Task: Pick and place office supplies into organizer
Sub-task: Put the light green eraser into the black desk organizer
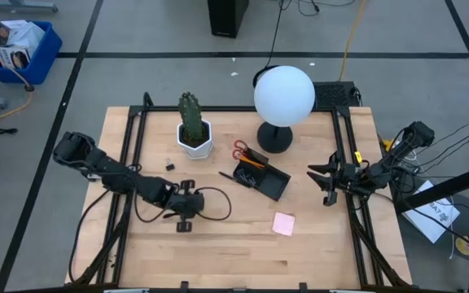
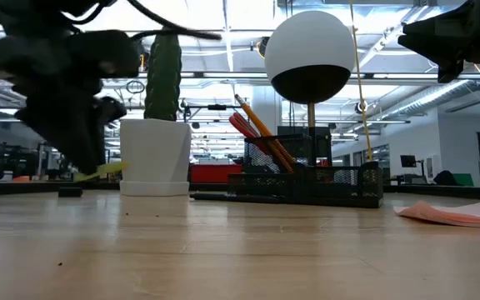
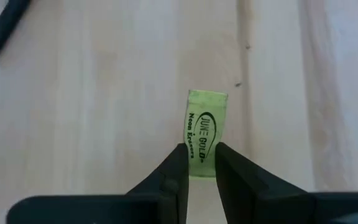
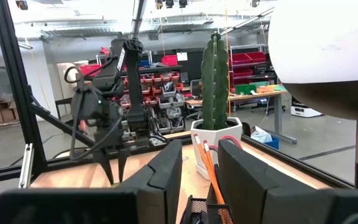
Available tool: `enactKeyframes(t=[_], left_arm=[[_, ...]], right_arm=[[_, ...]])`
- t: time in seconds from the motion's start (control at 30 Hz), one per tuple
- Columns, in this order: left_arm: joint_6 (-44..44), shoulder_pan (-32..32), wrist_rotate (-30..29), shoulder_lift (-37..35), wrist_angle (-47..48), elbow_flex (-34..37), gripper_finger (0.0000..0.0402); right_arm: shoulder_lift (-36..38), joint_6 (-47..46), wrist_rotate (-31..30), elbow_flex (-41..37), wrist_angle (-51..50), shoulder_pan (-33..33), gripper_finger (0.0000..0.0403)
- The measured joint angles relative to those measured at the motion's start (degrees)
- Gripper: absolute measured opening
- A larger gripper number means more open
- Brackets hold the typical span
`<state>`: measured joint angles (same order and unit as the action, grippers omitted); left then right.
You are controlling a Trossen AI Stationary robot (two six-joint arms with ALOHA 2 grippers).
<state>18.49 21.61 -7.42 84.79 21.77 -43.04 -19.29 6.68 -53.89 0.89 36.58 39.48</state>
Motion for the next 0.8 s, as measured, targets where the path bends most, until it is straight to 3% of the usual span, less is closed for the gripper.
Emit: enactKeyframes(t=[0.17, 0.37, 0.53, 0.67, 0.8], left_arm=[[-2.19, -2.60, -5.13, -0.03, -3.13, -3.02, 0.0074], [-11.62, -7.06, -5.61, -0.07, -6.23, -6.61, 0.0074], [-20.65, -12.76, -1.07, -0.06, -6.45, -9.83, 0.0074], [-23.62, -17.22, 0.04, -0.11, -7.81, -10.91, 0.0074], [-25.34, -20.95, 5.29, -0.02, -9.94, -10.96, 0.0074]], right_arm=[[0.00, 0.00, 0.00, 0.00, 0.00, 0.00, 0.0100], [0.00, 0.00, 0.00, -0.02, -0.02, 0.00, 0.0100], [0.00, 0.00, 0.00, -0.02, 0.00, 0.00, 0.0100], [0.00, 0.00, 0.00, -0.01, 0.00, 0.00, 0.0100], [0.00, 0.02, 0.00, -0.02, -0.02, 0.00, 0.0100]])
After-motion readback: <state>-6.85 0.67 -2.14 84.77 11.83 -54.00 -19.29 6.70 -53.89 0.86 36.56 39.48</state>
